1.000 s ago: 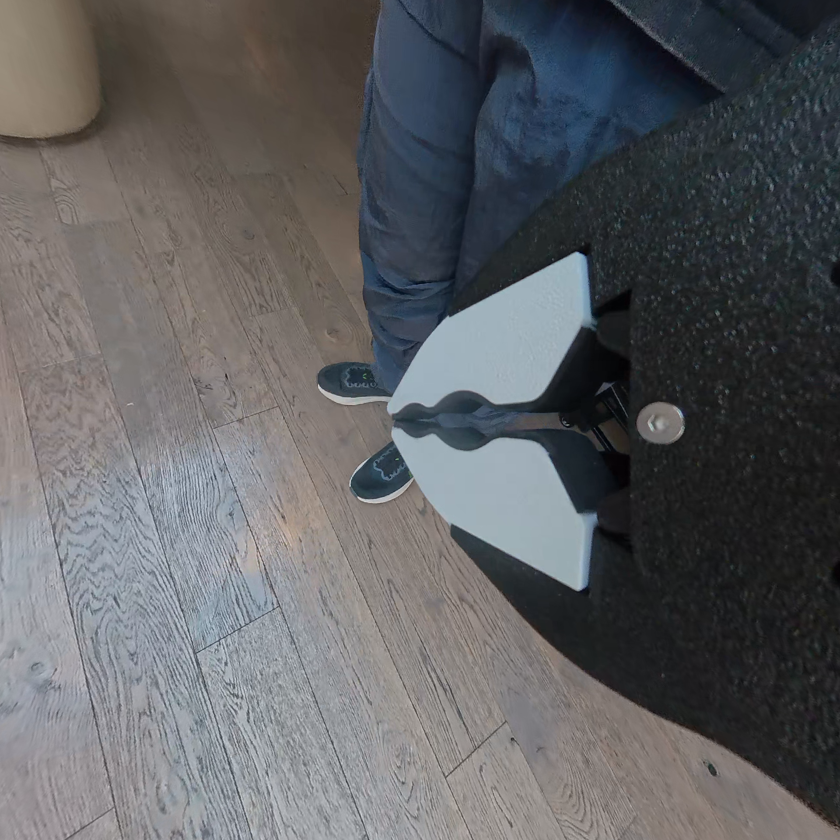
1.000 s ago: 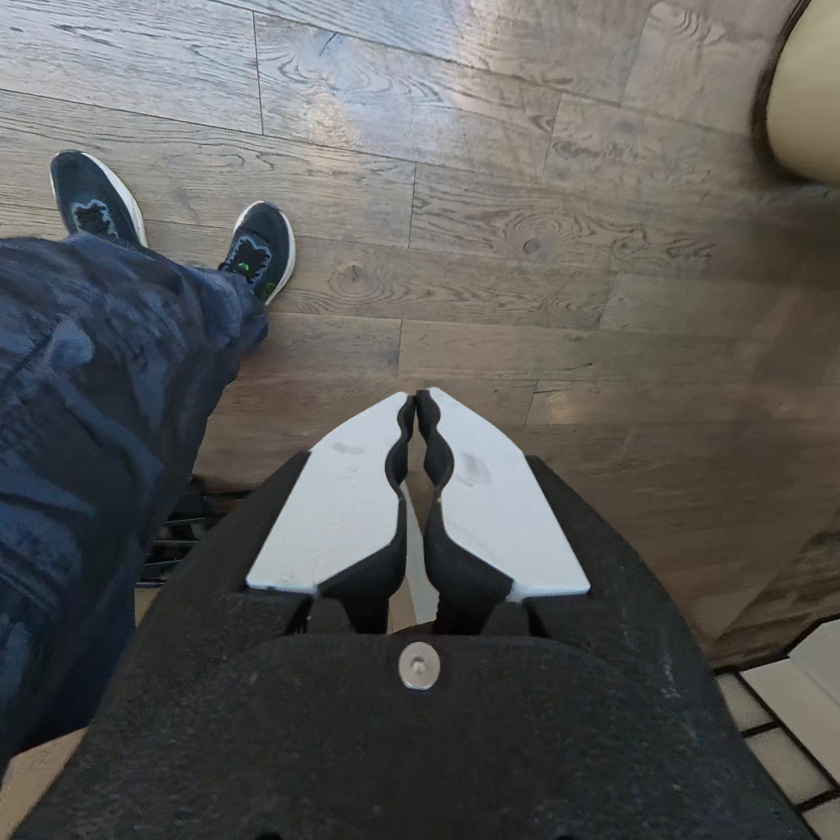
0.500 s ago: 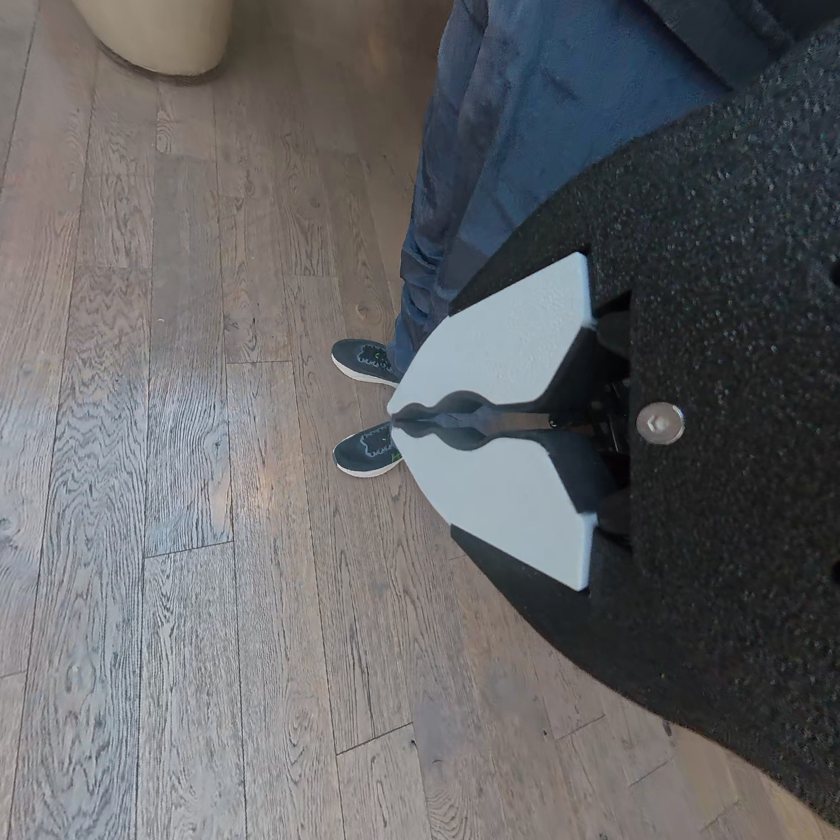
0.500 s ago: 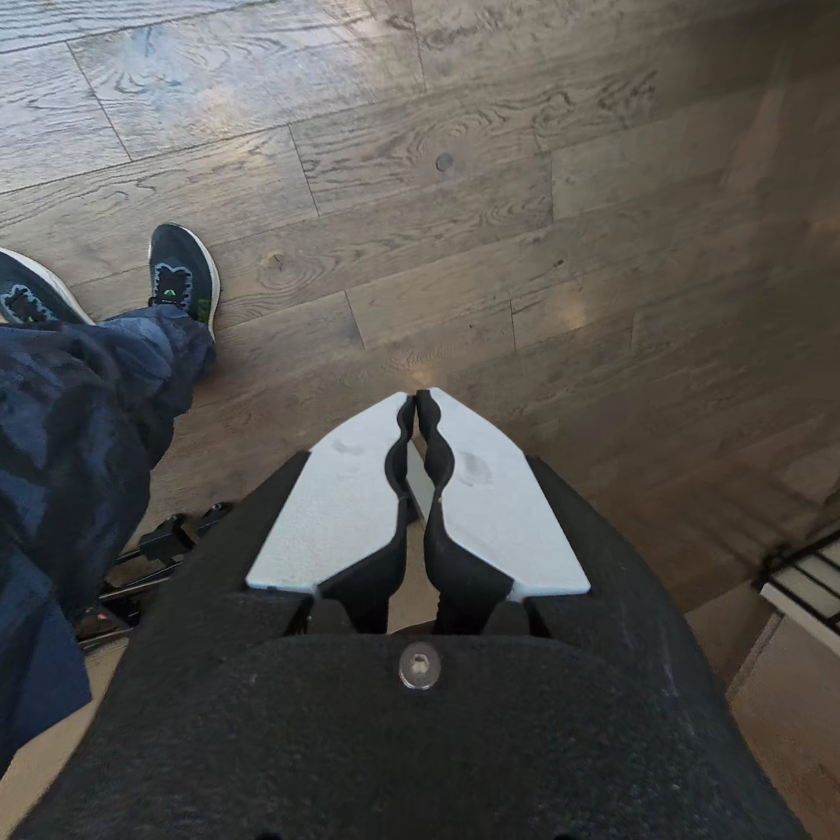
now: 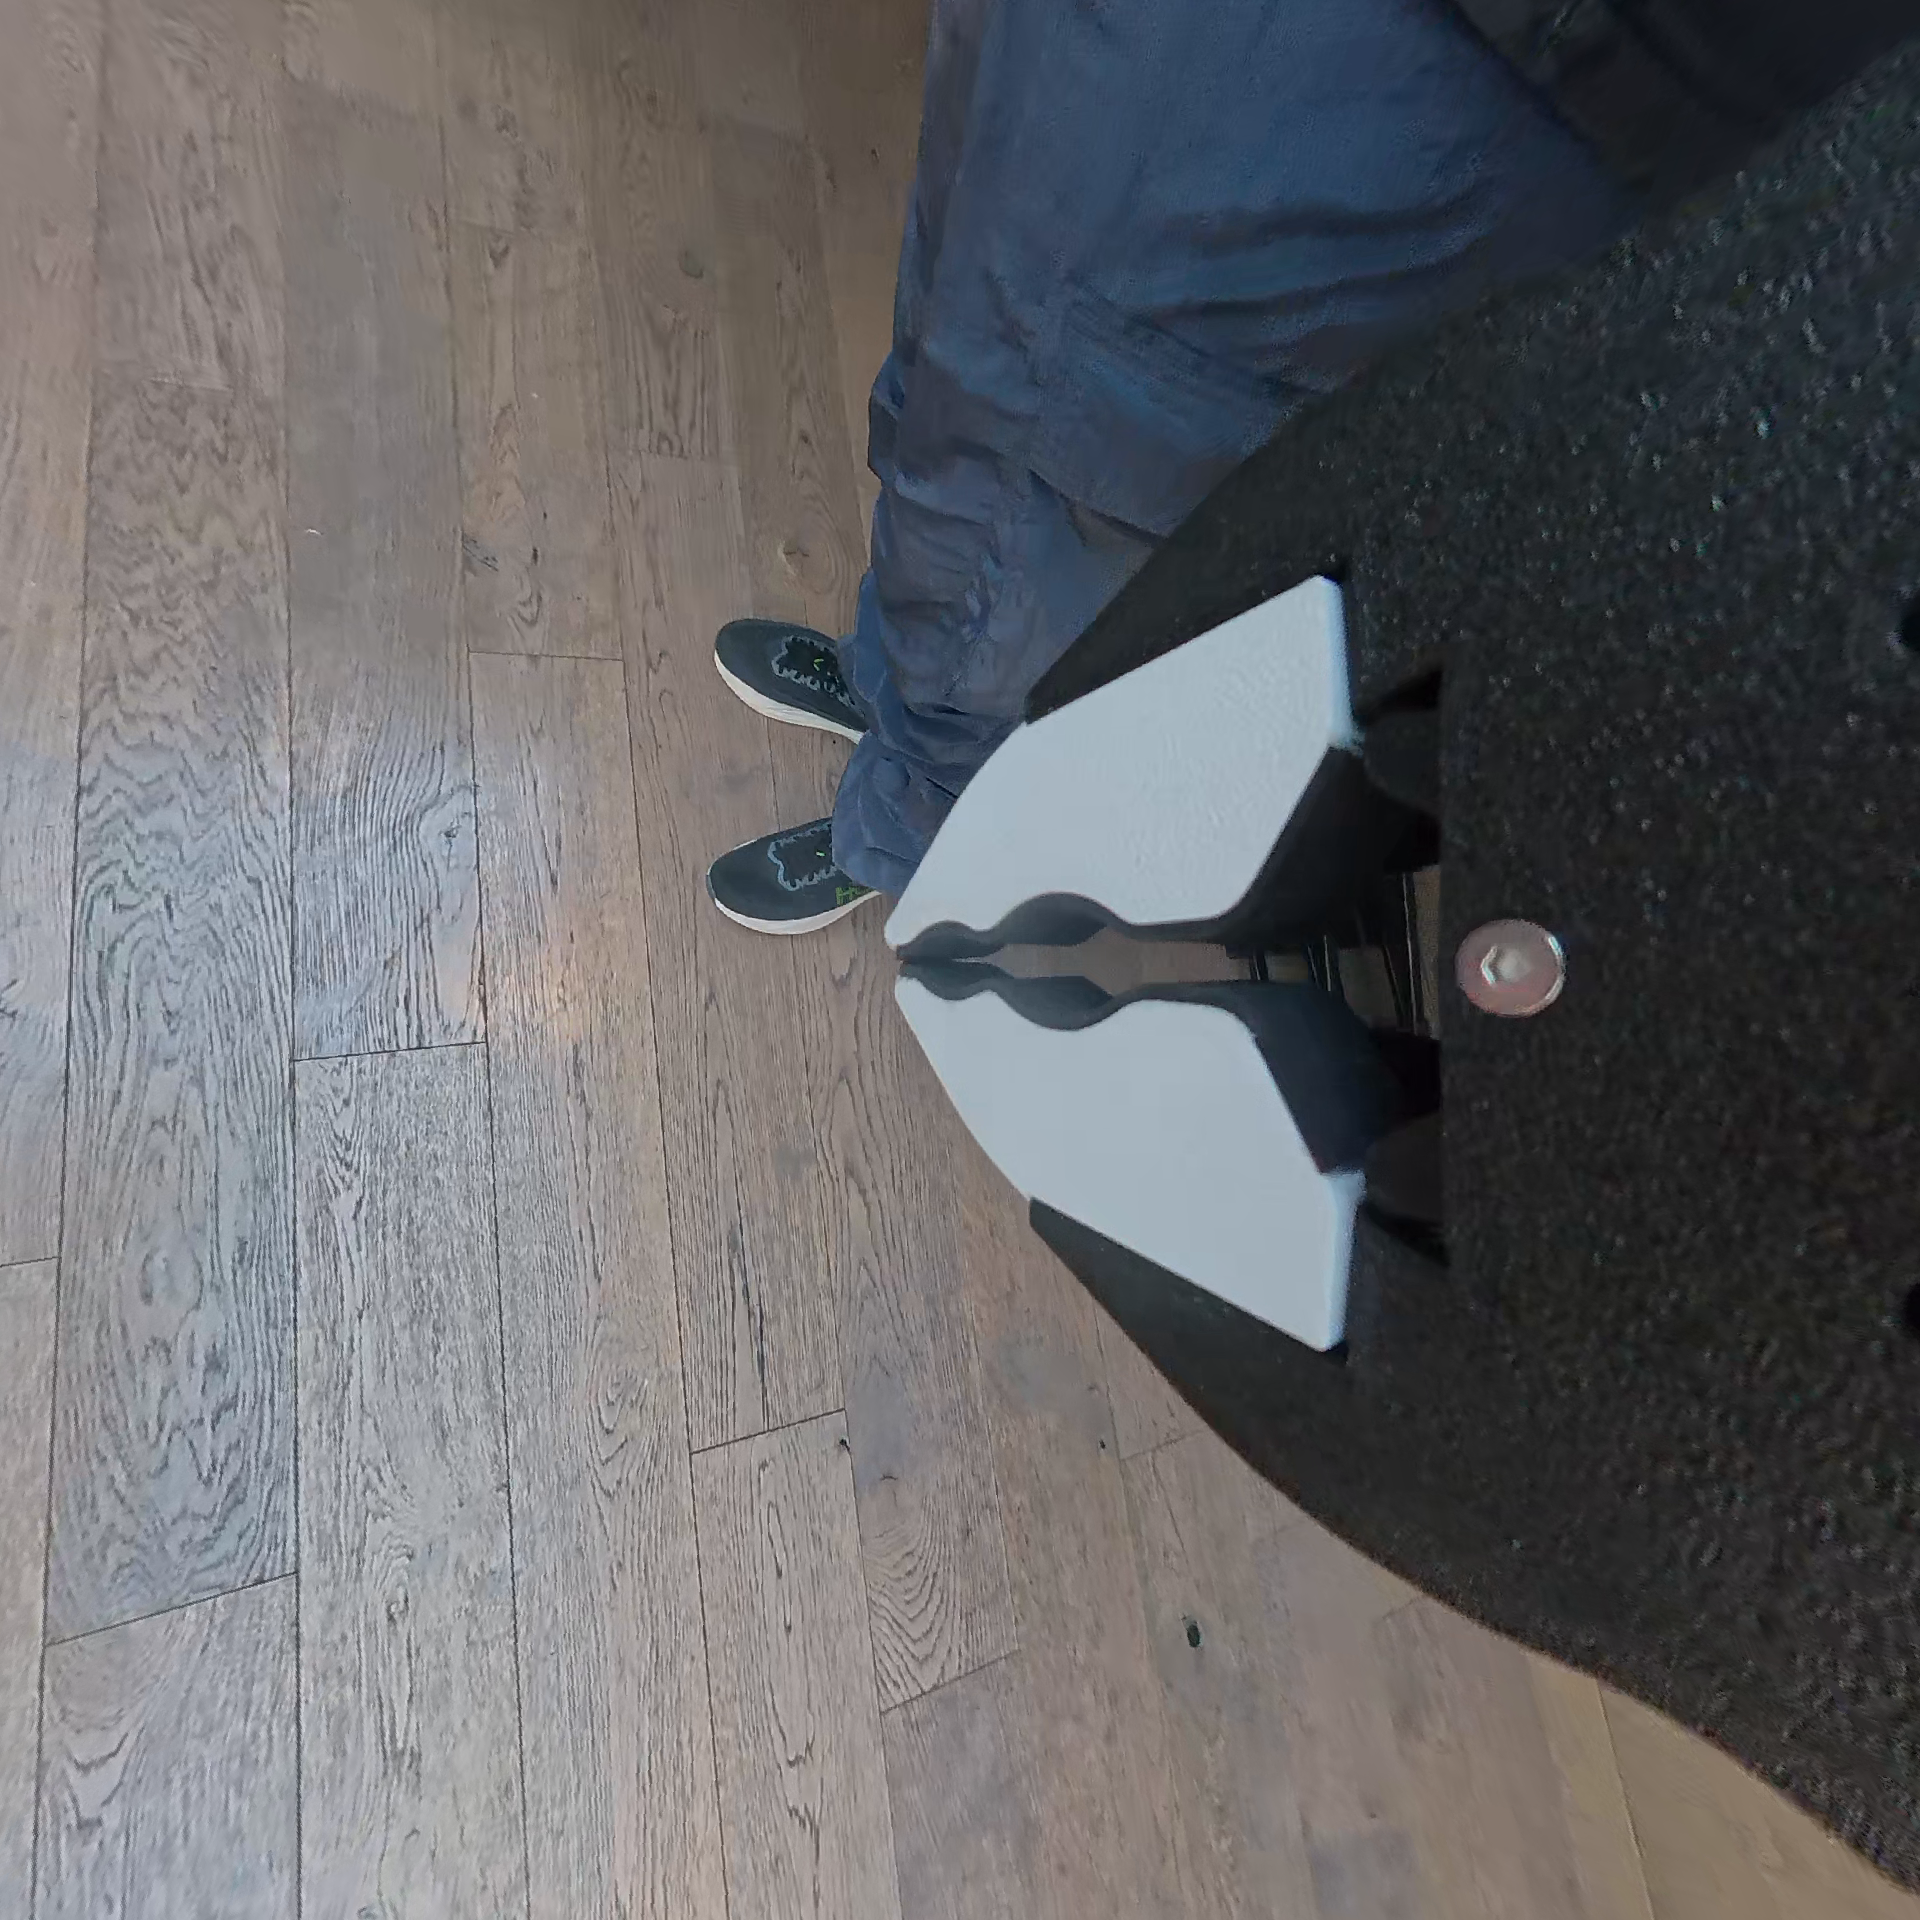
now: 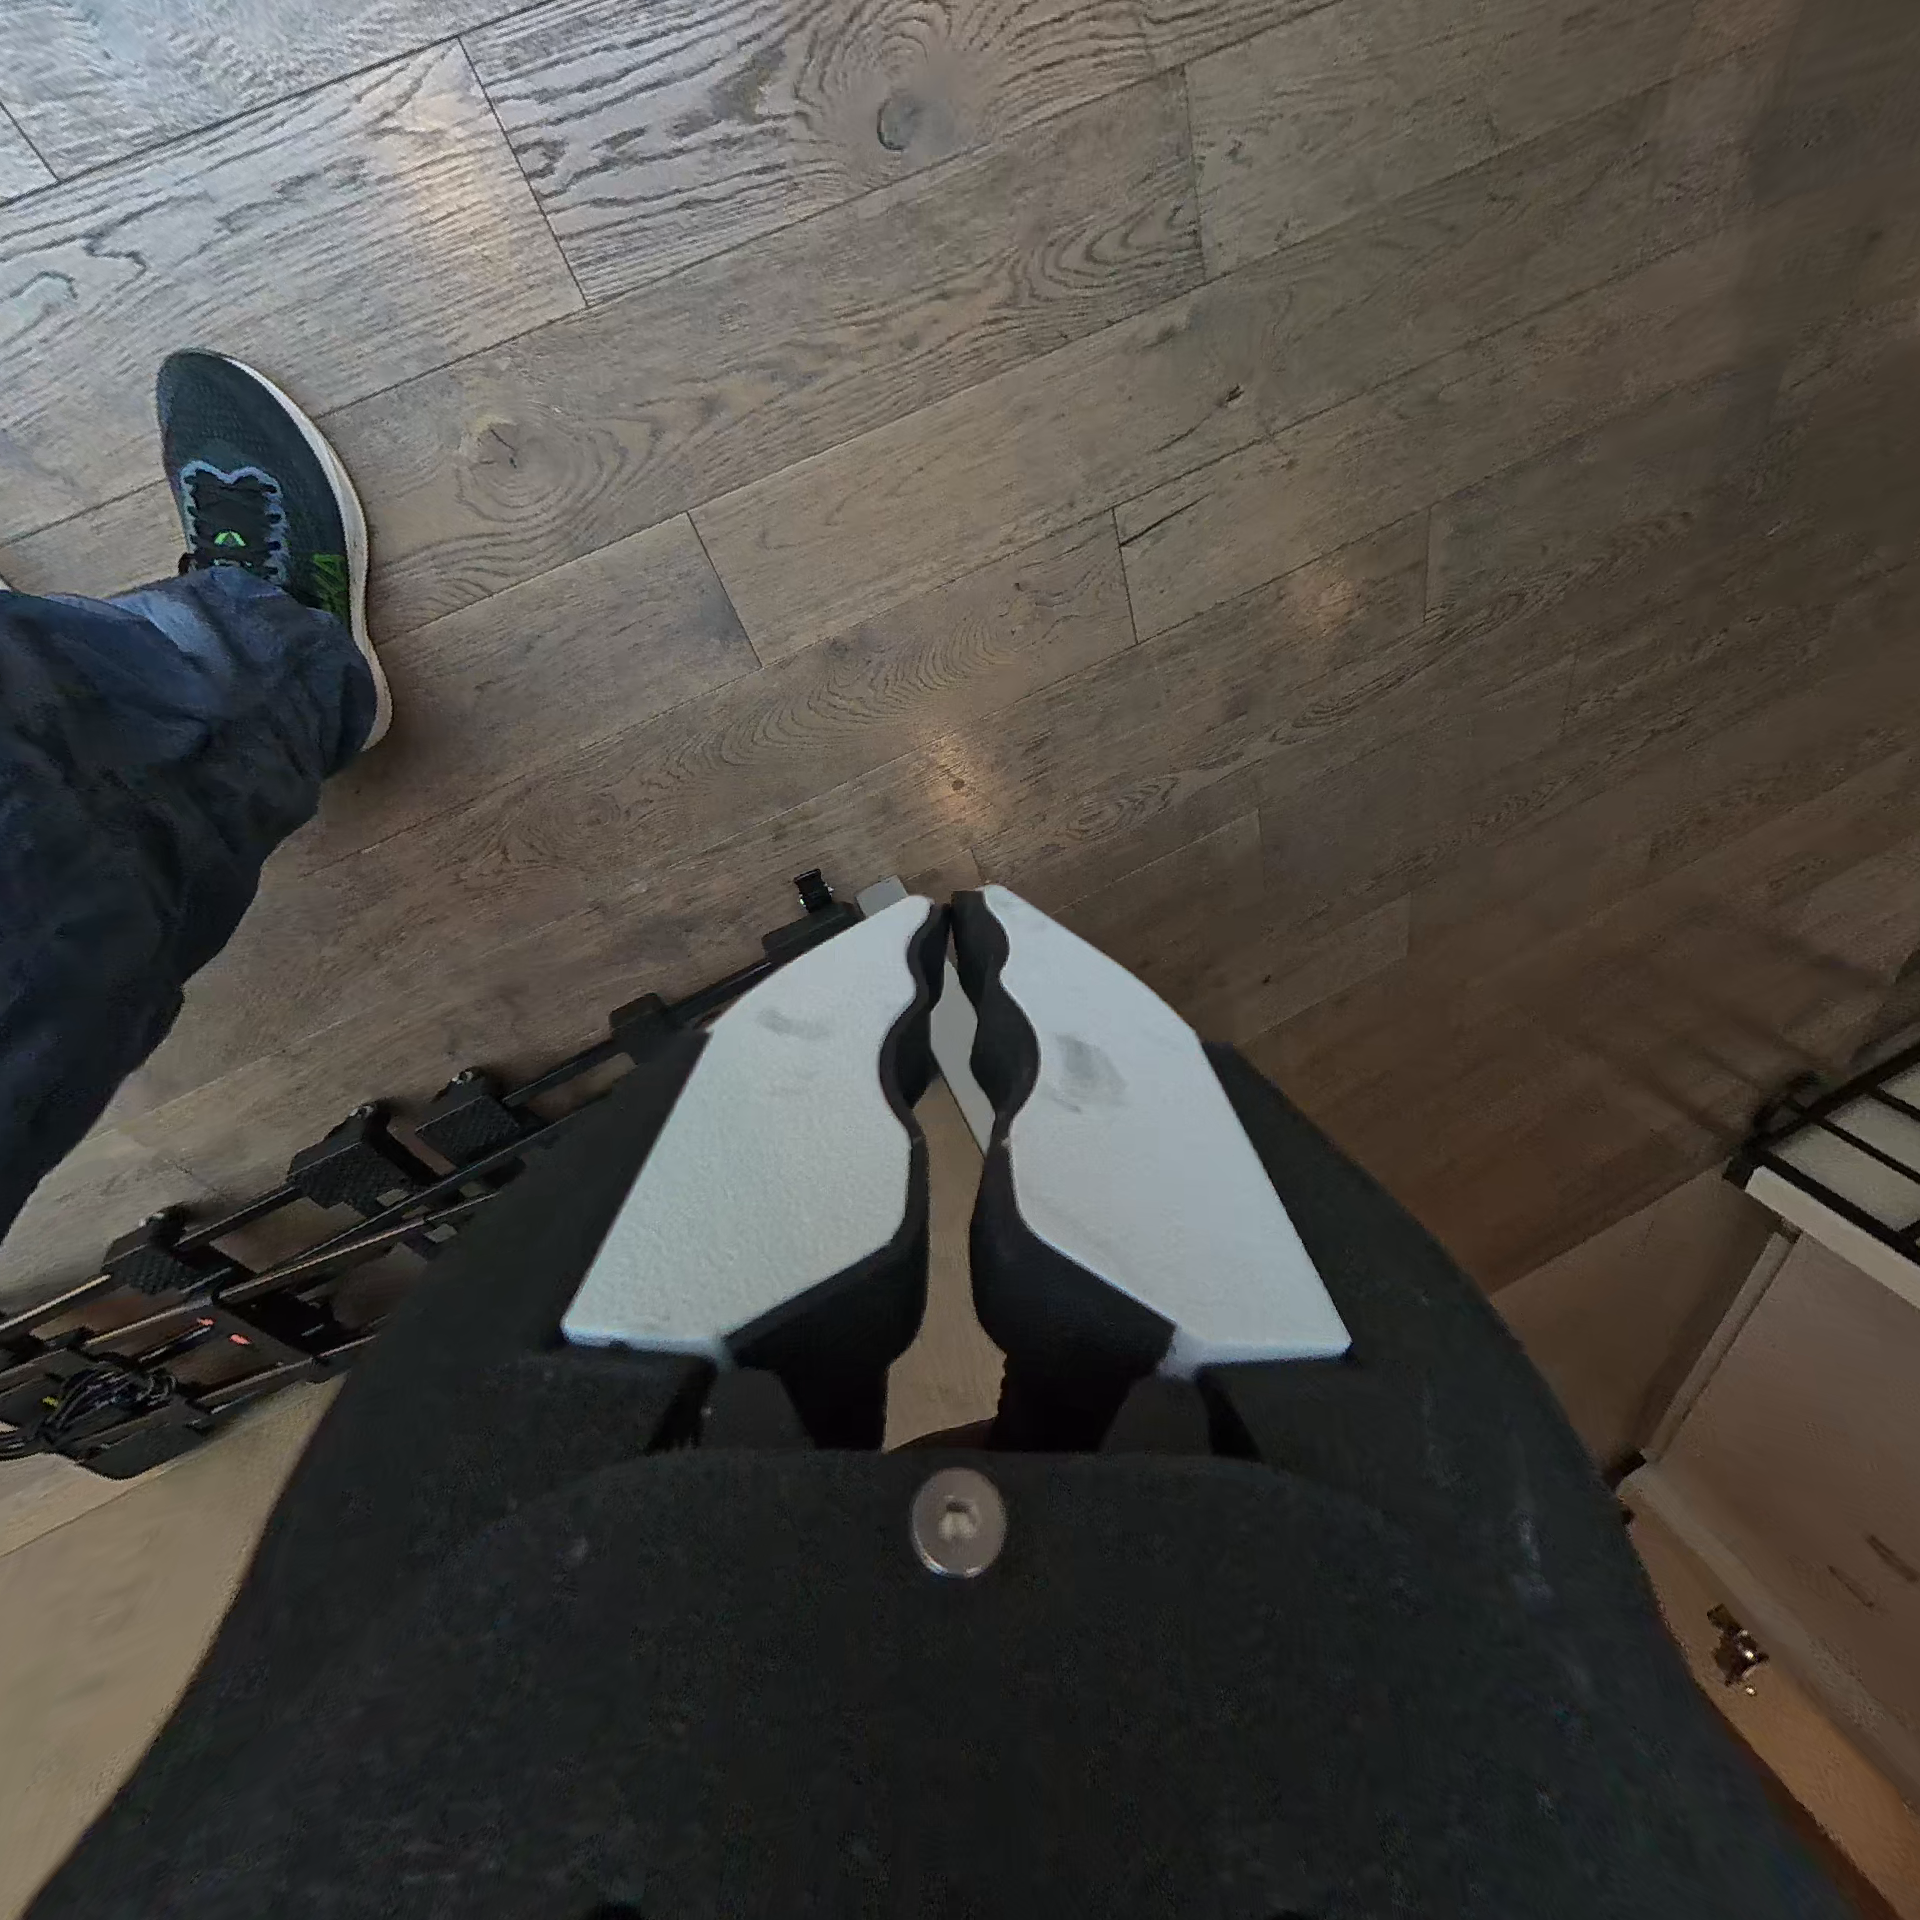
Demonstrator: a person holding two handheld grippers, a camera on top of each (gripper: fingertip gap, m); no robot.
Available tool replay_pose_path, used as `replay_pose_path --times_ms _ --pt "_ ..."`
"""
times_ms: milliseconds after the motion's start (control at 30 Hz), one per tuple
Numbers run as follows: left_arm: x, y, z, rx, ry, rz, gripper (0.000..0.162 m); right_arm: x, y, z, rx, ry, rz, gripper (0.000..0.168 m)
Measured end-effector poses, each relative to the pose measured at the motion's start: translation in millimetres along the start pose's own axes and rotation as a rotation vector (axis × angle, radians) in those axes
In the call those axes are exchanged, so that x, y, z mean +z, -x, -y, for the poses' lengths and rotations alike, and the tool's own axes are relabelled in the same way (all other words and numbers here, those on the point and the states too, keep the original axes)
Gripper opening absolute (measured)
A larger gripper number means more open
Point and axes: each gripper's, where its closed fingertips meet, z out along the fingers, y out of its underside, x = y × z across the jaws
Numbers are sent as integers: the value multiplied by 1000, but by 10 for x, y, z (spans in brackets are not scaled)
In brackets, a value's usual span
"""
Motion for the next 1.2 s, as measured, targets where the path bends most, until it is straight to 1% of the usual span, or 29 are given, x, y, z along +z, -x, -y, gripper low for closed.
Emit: replay_pose_path --times_ms 33,200,333,400,500,600,667,700,767,833,900,967,1067,1200 --pt "-16 -21 8 26 7 5 0 -6 11 22 -19 -4 -1 2" --pt "-51 -150 14 132 51 18 0 -33 49 183 -87 -23 -5 2" --pt "-14 -312 -11 200 85 -3 0 -57 79 356 -141 -48 -2 2" --pt "100 -433 -54 222 111 -32 0 -15 172 429 -166 -48 22 2" --pt "428 -674 -157 244 182 -82 0 140 451 536 -252 -28 62 2" --pt "843 -1073 -234 282 255 -142 0 346 875 725 -379 -33 88 2" --pt "1036 -1399 -255 379 323 -148 0 463 1219 854 -469 -37 111 2" --pt "1105 -1590 -197 443 329 -144 0 501 1386 927 -511 -39 115 2" --pt "1178 -2061 -33 574 308 -178 0 509 1734 1107 -566 -65 139 2" --pt "1188 -2494 135 723 273 -205 0 435 2059 1328 -597 -116 171 2" --pt "1179 -2780 269 868 249 -199 0 326 2294 1543 -645 -173 187 2" --pt "1194 -2925 382 931 235 -178 0 241 2412 1744 -691 -229 180 2" --pt "1256 -2935 441 860 251 -177 0 274 2430 1897 -706 -244 201 2" --pt "1365 -2613 360 650 305 -136 0 602 2250 1823 -649 -128 243 2"
